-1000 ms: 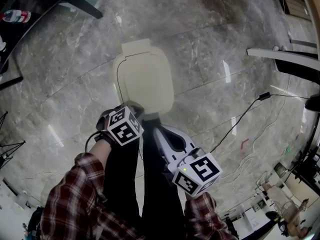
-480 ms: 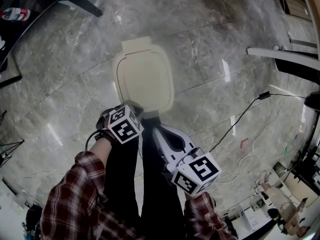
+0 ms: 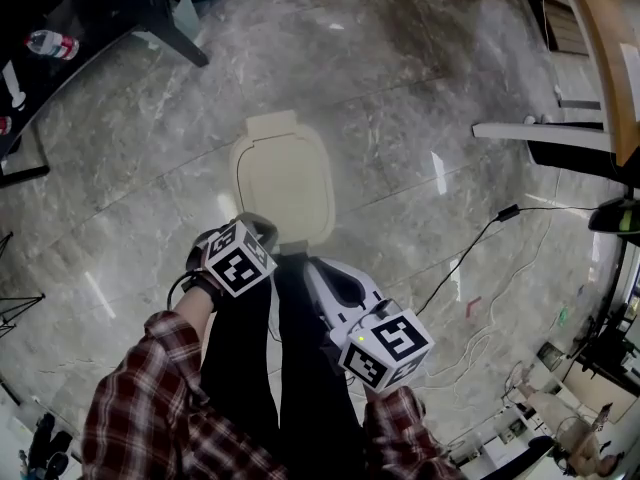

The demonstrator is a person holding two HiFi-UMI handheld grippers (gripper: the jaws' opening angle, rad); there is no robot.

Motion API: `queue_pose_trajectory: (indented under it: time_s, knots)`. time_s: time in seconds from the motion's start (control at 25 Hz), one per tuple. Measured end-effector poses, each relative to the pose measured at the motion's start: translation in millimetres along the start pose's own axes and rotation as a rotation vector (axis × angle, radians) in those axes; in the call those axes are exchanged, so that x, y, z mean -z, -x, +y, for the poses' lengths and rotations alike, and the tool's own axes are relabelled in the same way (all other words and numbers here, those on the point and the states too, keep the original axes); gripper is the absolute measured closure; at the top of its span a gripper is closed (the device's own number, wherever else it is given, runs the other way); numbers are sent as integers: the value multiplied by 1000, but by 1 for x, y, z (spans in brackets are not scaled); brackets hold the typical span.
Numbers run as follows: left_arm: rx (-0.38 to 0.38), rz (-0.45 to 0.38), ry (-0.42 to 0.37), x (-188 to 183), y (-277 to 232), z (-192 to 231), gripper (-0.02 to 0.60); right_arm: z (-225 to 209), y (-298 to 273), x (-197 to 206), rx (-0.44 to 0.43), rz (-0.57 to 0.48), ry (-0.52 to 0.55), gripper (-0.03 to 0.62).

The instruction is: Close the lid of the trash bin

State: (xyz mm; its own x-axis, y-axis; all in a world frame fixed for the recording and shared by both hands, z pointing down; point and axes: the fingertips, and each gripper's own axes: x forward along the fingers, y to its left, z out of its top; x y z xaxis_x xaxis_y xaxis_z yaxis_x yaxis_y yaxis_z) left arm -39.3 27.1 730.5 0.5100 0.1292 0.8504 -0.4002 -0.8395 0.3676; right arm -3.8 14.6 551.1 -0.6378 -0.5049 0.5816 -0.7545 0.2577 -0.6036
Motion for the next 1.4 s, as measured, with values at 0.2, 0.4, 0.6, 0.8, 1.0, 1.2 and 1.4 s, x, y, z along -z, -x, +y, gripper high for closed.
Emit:
queue_pose_trajectory:
  time_s: [0.2, 0.4, 0.6, 0.8, 1.0, 1.2, 1.4]
  knots:
    - [-63, -86, 34, -38, 69, 0, 570, 30, 19, -52, -7, -36, 78, 580]
    - [-105, -217, 45, -94, 164, -26, 571, 81, 48, -111, -42, -55, 182, 580]
    - [-163, -436, 41, -156, 273, -47, 570, 132, 77, -168, -74, -105, 296, 580]
    - [-168, -648, 63, -188, 373, -84, 570, 177, 116, -210, -90, -188, 365, 580]
    - [-138, -842, 81, -209, 451, -122, 570, 225, 149, -233, -134, -230, 492, 580]
    - [-104, -987, 98, -213, 493, -159, 570, 247, 182, -248, -142, -250, 629, 580]
    - [-104, -1068, 149, -206, 515, -167, 571, 252, 201, -258, -136, -323, 615, 580]
